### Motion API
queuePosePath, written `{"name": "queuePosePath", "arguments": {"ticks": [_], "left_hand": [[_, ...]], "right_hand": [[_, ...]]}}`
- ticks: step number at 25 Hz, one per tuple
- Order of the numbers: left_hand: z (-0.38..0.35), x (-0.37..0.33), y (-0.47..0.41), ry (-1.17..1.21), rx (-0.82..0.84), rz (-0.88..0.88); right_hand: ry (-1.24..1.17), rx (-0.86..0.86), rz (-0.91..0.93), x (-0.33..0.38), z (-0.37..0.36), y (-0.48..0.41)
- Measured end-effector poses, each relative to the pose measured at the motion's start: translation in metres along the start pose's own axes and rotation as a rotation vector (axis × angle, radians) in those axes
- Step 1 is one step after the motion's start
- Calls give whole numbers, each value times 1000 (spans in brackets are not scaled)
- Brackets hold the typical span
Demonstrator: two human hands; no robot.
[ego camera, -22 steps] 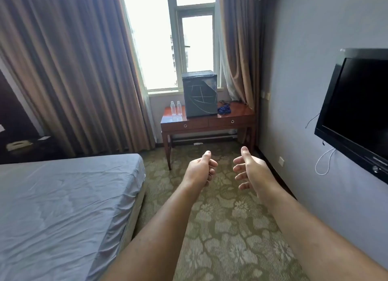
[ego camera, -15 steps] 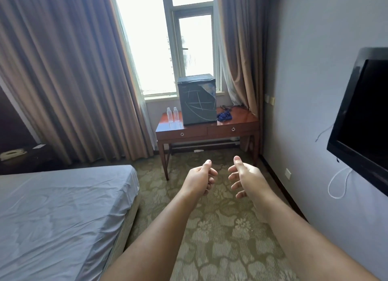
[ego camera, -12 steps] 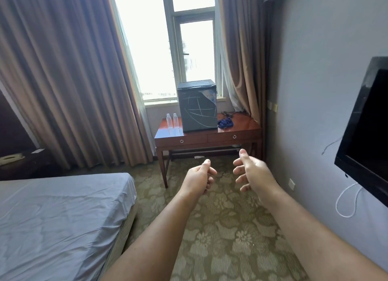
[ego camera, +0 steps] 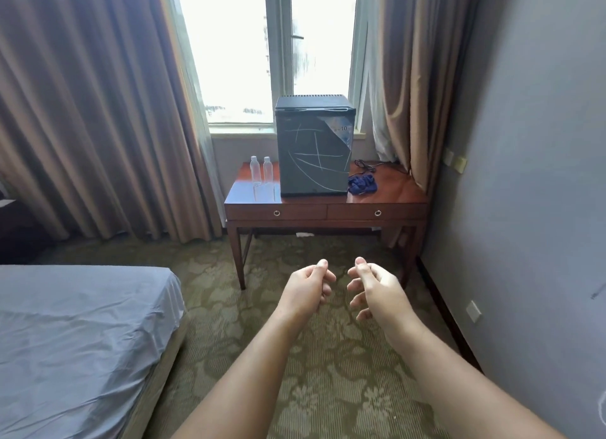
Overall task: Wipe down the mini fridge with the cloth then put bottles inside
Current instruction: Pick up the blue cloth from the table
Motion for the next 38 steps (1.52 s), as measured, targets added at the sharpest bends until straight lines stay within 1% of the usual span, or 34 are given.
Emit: {"name": "queuePosePath", "arguments": {"ticks": [3,6,9,14,18,22,25,29,33,36,38], "left_hand": [[29,17,-93,13,1,96],[49,8,-177,0,0,103],[45,-4,-255,-27,26,100],[-13,1,-381,-80,132,102],[-67,-3,-487,-194,189,74],[-105,-31,-601,-305,153,30],[-119,-35,-667,-340,144,26],[-143,-5,-753,-329,196,129],[-184,26,-849,-312,376,246],[-211,47,-914,-338,411,286],[-224,55,-949,-395,438,280]], "right_hand": [[51,-4,-105,-6,-29,-81],[53,-40,-149,-1,-35,-153],[6,-109,-159,6,-25,-226],[-13,-155,-195,-9,1,-355],[-54,-156,-222,-18,40,-471],[-65,-167,-270,-9,97,-595],[-55,-201,-328,-6,120,-670],[23,-162,-391,-25,114,-763],[49,-181,-455,-44,104,-862],[104,-182,-540,-54,104,-935],[129,-191,-603,-62,106,-974]]}}
Point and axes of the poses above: each hand's wrist, its own y-axis away from the middle knuckle, its own z-axis out of the back of the hand, x = y × z, the point moved 3 cm from there along -y, towards the middle knuckle, and after that the axes turned 2 degrees about -z, right-handed, at the moved point
